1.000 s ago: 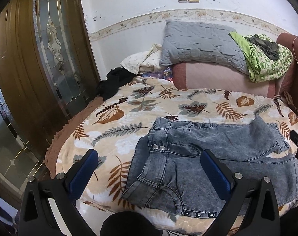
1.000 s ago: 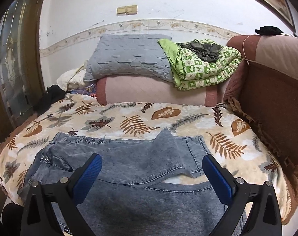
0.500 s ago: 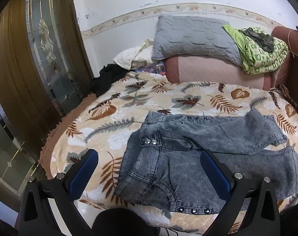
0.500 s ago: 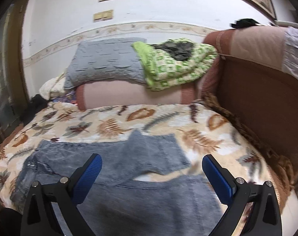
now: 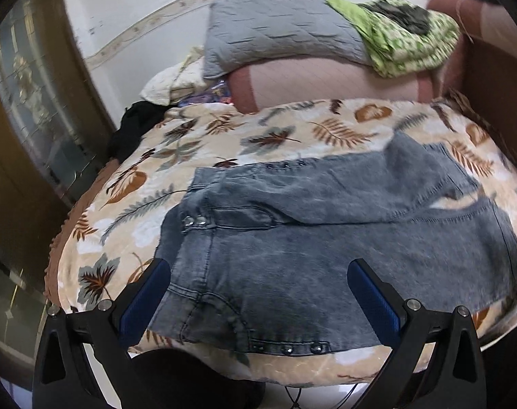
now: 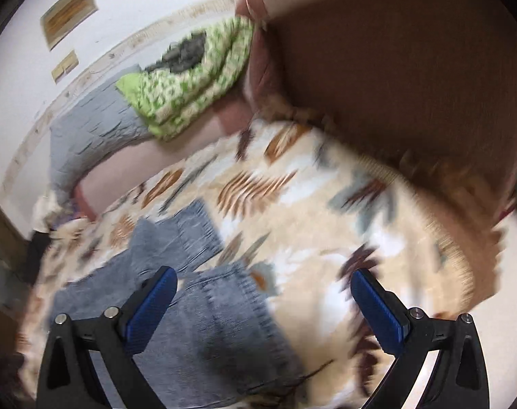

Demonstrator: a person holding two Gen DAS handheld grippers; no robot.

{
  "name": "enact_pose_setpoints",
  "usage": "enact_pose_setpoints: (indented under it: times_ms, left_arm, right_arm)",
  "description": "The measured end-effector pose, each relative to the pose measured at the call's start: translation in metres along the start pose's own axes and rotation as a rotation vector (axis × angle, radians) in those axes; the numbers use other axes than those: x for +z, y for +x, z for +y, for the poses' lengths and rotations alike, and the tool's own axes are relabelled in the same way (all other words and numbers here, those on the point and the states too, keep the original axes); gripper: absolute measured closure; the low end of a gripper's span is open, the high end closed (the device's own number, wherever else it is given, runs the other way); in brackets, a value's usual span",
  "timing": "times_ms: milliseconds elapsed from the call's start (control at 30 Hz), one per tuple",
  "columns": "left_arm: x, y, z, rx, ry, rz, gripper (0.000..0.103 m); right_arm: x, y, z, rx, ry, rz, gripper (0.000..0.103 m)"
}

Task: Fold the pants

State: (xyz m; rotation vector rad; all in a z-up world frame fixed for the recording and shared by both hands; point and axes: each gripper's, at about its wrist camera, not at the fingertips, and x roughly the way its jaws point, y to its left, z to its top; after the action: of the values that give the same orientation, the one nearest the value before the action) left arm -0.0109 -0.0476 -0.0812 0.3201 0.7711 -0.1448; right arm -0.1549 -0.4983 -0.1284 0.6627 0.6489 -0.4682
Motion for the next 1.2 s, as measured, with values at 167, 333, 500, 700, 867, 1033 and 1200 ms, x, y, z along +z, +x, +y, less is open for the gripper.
enact_pose_setpoints:
  times_ms: [167,333,500,700,867,1033,1200]
  left_arm:
    - [0.0,0.002,-0.006,0.019,0.018,0.012,0.0]
    - [-0.002,0.009,-0.004,0.036,0.019,0.033,0.0]
    - [-0.003,0.01,-0.005,0.043,0.026,0.038,0.0]
    - [-0.005,0.013,-0.002,0.044,0.013,0.05,0.0]
    - [-0.007,0.015,0.001,0.04,0.002,0.064,0.0]
    - [-0.01,0.023,0.016,0.065,-0.028,0.084,0.0]
    - [-0.015,0.038,0.048,0.114,-0.104,0.131,0.0]
  right_arm:
    - [-0.004,0.071,0.007,0.043,-0.01,0.176,0.025]
    - [-0.014,0.12,0.019,-0.029,-0.1,0.226,0.037]
    - [-0.02,0.136,0.028,-0.086,-0.186,0.241,0.046]
    - [-0.028,0.131,0.039,-0.127,-0.273,0.201,0.084]
    - [-0.018,0.122,0.032,-0.153,-0.221,0.125,0.101]
    - [-0.01,0.12,0.027,-0.174,-0.179,0.103,0.101]
    - [-0.003,0.085,0.04,-0.14,-0.164,-0.077,0.097]
